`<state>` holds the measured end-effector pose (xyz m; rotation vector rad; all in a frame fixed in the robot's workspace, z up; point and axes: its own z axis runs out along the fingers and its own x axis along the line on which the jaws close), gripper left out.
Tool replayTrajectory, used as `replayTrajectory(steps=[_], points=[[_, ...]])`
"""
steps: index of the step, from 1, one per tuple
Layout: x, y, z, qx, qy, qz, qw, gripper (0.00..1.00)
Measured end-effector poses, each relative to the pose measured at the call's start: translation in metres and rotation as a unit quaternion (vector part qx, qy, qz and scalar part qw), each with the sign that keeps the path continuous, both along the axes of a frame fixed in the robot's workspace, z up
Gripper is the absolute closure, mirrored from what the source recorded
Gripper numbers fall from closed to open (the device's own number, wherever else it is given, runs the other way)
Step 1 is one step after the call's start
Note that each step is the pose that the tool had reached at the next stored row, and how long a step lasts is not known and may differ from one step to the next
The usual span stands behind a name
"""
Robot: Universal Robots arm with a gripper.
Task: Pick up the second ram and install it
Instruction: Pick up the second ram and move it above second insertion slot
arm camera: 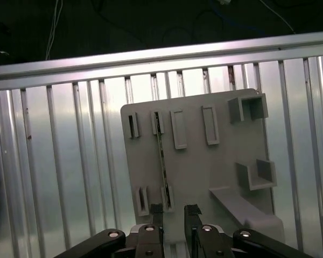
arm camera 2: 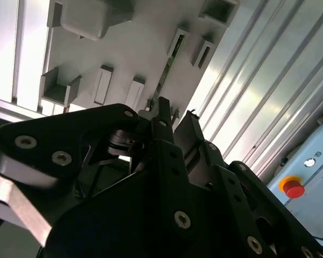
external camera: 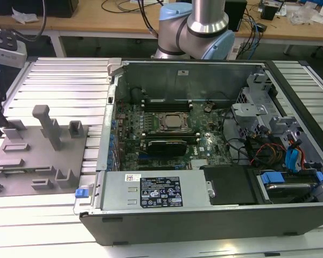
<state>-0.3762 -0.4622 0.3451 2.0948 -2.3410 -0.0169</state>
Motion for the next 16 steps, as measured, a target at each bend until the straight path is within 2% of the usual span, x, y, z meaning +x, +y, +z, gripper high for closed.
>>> replayTrajectory(steps=[3, 12, 16], points=[[0.0000, -0.0010, -0.0043, 0.0000, 0.0000, 0.001, 1.0000, 0.70], [-0.0002, -0.0050, -0.0120, 0.0000, 0.0000, 0.004, 1.0000, 0.70], [-0.0006, -0.0109, -0.0219, 0.0000, 0.0000, 0.007, 1.0000, 0.70]])
